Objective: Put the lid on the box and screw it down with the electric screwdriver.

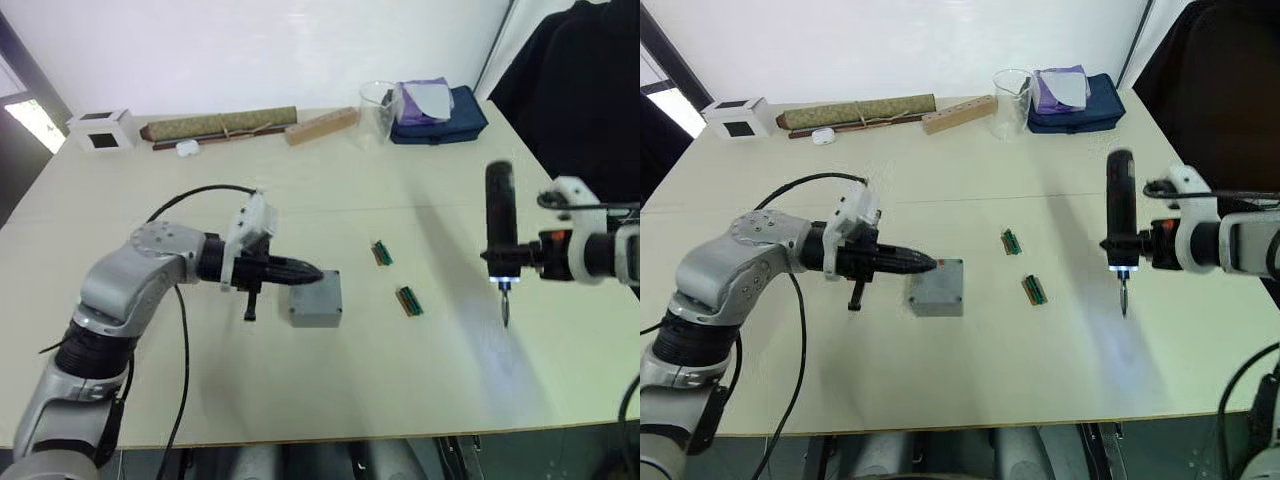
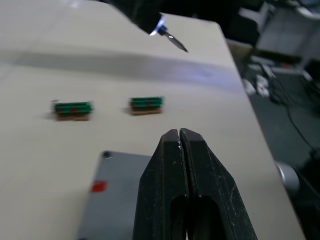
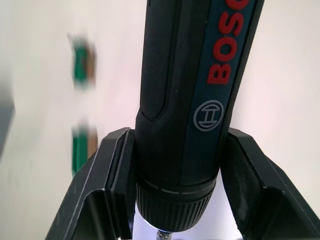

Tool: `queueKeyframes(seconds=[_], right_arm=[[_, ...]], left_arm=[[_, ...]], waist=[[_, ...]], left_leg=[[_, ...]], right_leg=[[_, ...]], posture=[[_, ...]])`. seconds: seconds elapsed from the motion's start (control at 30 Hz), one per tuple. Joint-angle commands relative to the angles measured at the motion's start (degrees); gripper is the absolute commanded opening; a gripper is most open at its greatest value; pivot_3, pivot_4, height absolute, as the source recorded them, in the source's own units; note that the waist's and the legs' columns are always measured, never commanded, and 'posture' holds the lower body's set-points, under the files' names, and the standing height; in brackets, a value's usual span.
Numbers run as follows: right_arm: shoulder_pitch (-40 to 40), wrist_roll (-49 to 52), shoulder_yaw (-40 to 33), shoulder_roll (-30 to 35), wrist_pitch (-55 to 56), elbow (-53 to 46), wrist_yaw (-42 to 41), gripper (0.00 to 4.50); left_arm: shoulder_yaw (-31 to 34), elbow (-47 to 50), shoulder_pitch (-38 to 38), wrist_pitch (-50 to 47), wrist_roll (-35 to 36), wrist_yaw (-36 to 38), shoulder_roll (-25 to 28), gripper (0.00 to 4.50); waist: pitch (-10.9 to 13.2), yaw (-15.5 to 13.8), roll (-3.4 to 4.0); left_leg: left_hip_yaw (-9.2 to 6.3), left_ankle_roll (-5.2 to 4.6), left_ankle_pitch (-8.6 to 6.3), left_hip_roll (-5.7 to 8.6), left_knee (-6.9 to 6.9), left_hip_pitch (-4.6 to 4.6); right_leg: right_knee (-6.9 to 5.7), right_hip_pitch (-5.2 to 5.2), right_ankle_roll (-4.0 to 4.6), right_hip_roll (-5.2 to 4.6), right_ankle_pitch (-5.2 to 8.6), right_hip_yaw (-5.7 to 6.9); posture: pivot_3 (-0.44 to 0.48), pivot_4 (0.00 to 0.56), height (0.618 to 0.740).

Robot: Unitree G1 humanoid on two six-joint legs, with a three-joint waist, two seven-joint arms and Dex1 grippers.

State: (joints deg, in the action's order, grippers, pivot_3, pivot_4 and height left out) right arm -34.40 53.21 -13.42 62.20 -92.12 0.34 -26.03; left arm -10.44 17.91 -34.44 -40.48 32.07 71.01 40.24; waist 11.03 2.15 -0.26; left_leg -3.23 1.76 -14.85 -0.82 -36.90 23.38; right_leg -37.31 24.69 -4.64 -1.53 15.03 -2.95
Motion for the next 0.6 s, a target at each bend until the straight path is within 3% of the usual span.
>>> queueKeyframes(seconds=[0.03,0.3,0.37,0.53,0.6], right_arm=[[-1.2,0.9,1.7,2.5,-0.4,2.9,-1.1,2.12],[-2.4,-6.2,13.6,4.2,1.8,7.4,-6.9,2.12],[-2.0,-7.7,15.0,4.5,3.1,7.7,-8.6,3.08],[-2.3,-11.1,16.5,5.1,5.9,7.2,-11.3,4.47],[-2.9,-12.3,16.5,5.7,7.7,6.0,-12.4,4.47]], left_arm=[[-1.9,2.2,0.5,3.1,-1.9,1.3,0.9,0.00],[-2.3,3.0,3.7,4.0,-3.6,-2.6,-0.4,0.00],[-1.9,2.2,3.8,5.0,-4.7,-4.2,-1.2,0.00],[1.1,0.2,2.9,3.3,-3.1,-5.1,-0.8,0.00],[3.4,-1.7,1.9,2.6,-2.1,-5.2,-0.1,0.00]], waist=[[0.0,0.3,0.00],[0.0,0.3,-0.03],[0.0,0.2,-0.02],[0.0,0.1,-0.03],[0.0,0.1,-0.03]], left_leg=[[0.00,0.00,0.00,0.00,-0.04,0.00],[0.01,0.00,0.00,-0.01,-0.13,0.02],[0.00,0.00,0.00,-0.01,-0.14,0.03],[0.00,0.01,0.00,0.00,-0.21,0.02],[-0.01,0.01,0.00,0.00,-0.21,0.02]], right_leg=[[0.00,-0.01,0.00,0.01,0.00,0.00],[0.01,-0.04,-0.01,0.02,0.01,-0.01],[0.01,-0.03,-0.02,0.01,0.01,0.00],[0.01,-0.07,-0.05,-0.01,-0.01,0.01],[0.01,-0.07,-0.05,0.00,-0.01,0.02]], posture=[[0.000,0.150,0.740],[0.000,0.150,0.740],[0.000,0.150,0.740],[0.000,0.150,0.740],[0.000,0.150,0.740]])
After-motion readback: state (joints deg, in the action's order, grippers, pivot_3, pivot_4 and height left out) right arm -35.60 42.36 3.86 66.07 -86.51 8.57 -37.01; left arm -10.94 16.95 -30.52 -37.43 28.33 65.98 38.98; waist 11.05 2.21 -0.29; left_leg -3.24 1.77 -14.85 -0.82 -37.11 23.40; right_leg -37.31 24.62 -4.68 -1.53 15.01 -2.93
